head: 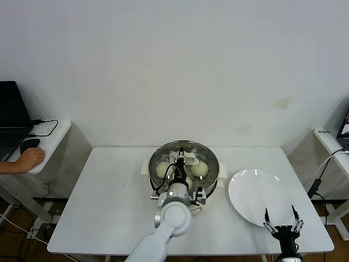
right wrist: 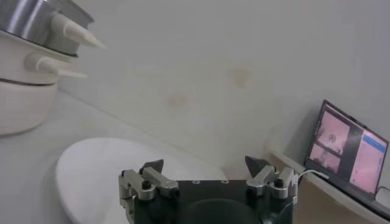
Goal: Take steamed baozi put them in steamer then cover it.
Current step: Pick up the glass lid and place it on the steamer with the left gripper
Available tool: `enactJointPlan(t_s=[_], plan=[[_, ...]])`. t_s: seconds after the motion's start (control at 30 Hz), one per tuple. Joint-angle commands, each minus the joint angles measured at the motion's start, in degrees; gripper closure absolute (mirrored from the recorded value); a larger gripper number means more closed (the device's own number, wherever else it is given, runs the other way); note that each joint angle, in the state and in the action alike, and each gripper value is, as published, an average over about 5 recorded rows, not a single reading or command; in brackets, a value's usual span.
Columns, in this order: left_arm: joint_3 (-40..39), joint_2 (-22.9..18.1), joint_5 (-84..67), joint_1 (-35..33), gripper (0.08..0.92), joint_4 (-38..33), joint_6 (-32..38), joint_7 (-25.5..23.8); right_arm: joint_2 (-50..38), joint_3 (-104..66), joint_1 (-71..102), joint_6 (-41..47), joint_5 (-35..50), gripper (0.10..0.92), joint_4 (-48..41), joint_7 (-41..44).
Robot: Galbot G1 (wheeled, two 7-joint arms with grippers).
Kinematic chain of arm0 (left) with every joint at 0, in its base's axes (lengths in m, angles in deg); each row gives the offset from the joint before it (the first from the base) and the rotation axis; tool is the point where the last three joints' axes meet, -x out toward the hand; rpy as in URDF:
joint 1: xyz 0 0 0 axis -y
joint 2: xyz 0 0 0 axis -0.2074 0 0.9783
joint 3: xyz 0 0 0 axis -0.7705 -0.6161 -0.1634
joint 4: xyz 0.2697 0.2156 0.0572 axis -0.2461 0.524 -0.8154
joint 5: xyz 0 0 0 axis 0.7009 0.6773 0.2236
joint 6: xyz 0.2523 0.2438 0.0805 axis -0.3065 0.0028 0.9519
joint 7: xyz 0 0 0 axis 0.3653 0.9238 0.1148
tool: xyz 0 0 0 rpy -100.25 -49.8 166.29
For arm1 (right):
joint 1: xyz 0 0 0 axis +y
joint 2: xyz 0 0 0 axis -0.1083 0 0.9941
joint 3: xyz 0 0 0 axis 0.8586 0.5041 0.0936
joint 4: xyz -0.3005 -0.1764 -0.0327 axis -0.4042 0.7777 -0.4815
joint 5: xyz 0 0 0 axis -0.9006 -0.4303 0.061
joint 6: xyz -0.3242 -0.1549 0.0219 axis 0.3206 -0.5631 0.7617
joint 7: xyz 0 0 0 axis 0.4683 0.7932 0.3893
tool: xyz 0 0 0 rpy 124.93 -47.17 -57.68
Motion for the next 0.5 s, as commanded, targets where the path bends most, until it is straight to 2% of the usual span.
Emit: enactJointPlan(t_s=[0.03, 0.17, 0.27, 0.5], plan=[[-0.2, 0.4, -0.7, -0.8, 0.789, -2.4, -0.1, 0.1, 0.0, 0.1, 0.0, 0.1, -0.1, 0.202, 0.1, 0.1], [-0.3, 2.2, -2.7, -1.9, 0.669, -6.2, -0.1, 0.7, 0.1, 0.2, 0.2, 0.1, -0.2, 0.203, 0.1, 0.1], [-0.4, 5.1, -5.9, -3.7, 0.583, -10.5, -0.1, 1.5, 0.3, 0.2, 0.5, 0.1, -0.4, 0.203, 0.3, 0.1], [0.7, 15.2, -18.8, -11.2, 0.383, -23.7, 2.1, 7.9, 0.3, 0.2, 1.4, 0.0, -0.8, 0.203, 0.8, 0.0]])
